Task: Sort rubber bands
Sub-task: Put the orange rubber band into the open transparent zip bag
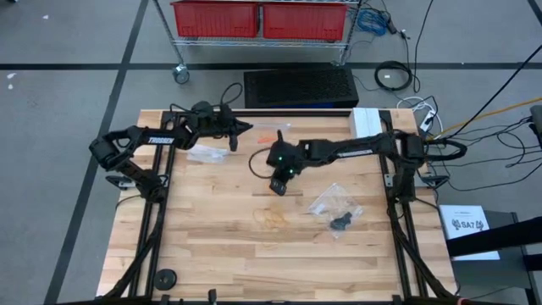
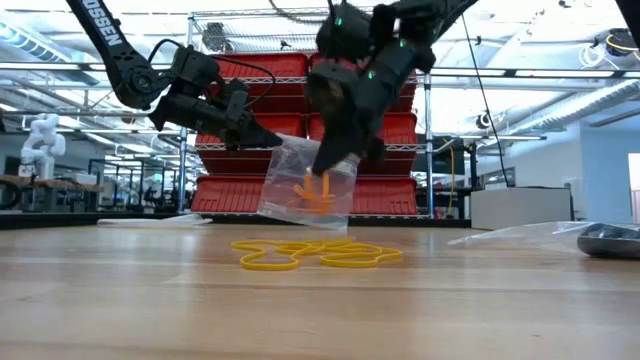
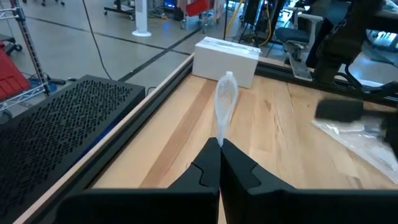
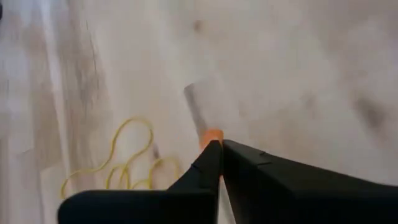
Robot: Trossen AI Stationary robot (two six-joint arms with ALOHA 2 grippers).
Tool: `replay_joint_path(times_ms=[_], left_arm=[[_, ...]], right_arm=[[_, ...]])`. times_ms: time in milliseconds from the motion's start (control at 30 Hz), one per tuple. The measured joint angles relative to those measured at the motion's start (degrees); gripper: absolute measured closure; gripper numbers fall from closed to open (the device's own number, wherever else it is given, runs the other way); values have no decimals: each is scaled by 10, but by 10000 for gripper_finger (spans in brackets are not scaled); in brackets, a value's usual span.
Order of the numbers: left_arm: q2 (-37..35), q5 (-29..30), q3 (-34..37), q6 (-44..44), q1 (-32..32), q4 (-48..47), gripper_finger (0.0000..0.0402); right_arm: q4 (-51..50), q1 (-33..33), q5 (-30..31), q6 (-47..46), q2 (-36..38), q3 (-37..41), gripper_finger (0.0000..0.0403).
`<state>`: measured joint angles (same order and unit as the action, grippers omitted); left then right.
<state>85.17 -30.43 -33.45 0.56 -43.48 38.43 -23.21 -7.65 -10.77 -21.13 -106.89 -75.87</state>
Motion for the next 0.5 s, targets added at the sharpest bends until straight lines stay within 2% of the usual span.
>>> replay_joint_path(times_ms=[133,400,500], left_arm=[[0,-8,0,0,0,1,401],[0,-9,0,7,7,1,401],[0,-9,0,14,13,1,401]], right_arm=[[-4,-12,47,48,38,-33,400],[-15,-30,222,205,65,-98,402],[-24,-45,244,251,62,-112,402]])
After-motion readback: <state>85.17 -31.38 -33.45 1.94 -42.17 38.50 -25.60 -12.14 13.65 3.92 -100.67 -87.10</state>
